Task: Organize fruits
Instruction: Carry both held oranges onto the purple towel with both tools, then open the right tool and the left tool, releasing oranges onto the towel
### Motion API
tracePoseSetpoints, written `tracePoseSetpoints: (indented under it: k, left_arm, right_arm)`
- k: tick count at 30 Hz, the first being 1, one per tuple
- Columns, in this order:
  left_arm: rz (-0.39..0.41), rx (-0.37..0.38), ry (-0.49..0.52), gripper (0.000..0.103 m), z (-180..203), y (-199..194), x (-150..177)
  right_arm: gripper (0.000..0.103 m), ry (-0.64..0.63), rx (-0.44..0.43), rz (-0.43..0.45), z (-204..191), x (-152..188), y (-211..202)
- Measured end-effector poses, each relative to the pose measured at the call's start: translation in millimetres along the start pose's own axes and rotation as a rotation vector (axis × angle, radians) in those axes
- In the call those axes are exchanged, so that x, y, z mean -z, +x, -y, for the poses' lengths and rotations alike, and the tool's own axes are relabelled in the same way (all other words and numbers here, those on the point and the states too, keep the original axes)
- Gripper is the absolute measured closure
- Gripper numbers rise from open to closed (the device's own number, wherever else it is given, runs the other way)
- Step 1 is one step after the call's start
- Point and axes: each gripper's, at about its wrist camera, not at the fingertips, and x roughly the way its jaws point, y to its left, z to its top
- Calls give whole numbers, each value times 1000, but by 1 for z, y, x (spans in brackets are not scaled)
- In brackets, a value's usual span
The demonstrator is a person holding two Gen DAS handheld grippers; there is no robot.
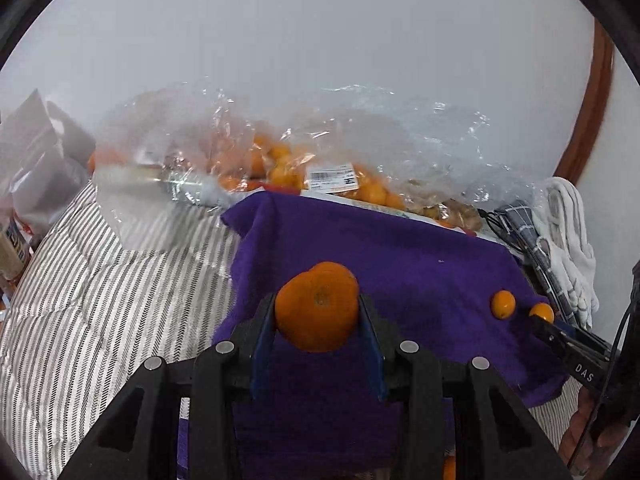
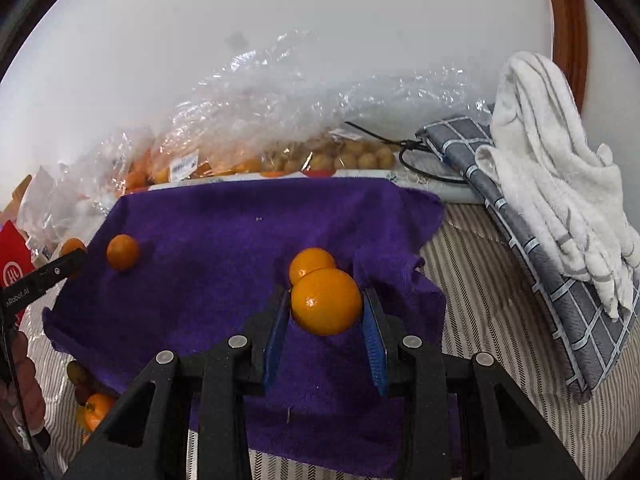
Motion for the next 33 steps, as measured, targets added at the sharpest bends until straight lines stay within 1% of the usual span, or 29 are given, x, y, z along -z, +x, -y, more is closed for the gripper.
tracePoseSetpoints:
  k: [5, 9, 17, 20, 22, 27, 30, 33]
  left_arm:
    - [-19, -19, 9, 65, 0, 7, 1]
    - [-57, 7, 4, 65, 2, 13, 3]
    - [-77, -2, 37, 65, 8, 17, 8]
    - [-88, -11, 36, 65, 9, 18, 9]
    - [-88, -37, 36, 65, 9, 18, 9]
    - [-117, -37, 39, 65, 10, 24, 12]
    - [-114, -58, 56, 65, 13, 24, 13]
    - [-119, -56, 53, 65, 12, 25, 13]
  right_arm:
    - [67, 3, 3, -30, 0, 3, 11]
    - [67, -1, 8, -50, -3, 4, 17]
    - [67, -21, 13, -76, -9, 8, 25]
    - [67, -30, 14, -79, -12, 9, 26]
    - [67, -39, 17, -82, -13, 10, 26]
    - [66, -50, 22, -88, -14, 11, 26]
    - [66, -41, 9, -94, -12, 10, 26]
    - [66, -43, 14, -98, -12, 10, 26]
